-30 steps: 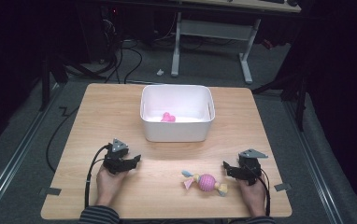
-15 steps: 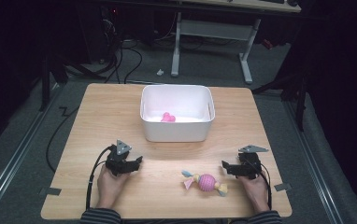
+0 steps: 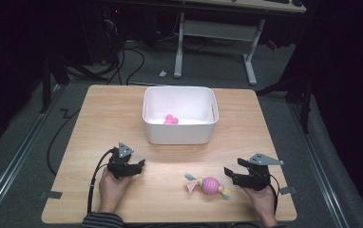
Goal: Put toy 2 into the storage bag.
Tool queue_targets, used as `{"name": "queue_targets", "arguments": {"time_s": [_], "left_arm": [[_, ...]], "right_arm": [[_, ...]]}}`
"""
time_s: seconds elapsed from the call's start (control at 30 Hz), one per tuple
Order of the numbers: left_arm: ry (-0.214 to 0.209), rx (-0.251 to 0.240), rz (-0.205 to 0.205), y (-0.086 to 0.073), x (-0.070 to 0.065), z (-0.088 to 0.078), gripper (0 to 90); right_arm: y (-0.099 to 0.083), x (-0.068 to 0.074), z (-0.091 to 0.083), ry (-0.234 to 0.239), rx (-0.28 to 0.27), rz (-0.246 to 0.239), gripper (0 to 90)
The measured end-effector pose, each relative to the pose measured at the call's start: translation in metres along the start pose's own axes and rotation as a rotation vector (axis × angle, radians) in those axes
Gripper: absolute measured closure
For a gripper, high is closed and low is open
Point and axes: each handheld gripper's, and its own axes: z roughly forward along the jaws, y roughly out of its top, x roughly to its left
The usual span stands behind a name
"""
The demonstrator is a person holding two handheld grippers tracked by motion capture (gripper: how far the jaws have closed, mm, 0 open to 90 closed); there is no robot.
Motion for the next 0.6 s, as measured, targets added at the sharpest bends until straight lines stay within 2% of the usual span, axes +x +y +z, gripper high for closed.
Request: {"name": "queue_targets", "arguments": {"time_s": [0.17, 0.3, 0.6], "left_arm": [[0.002, 0.000, -0.002, 0.000, 0.000, 0.000, 28.7], [0.002, 0.000, -0.002, 0.000, 0.000, 0.000, 28.7], [0.002, 0.000, -0.002, 0.000, 0.000, 0.000, 28.7]], "right_arm": [[-0.001, 0.018, -0.004, 0.042, -0.009, -0.039, 28.8], [-0.004, 0.032, -0.004, 0.070, 0.018, -0.077, 28.8], [-0.005, 0.049, 0.005, 0.174, 0.062, -0.145, 27.6]]}}
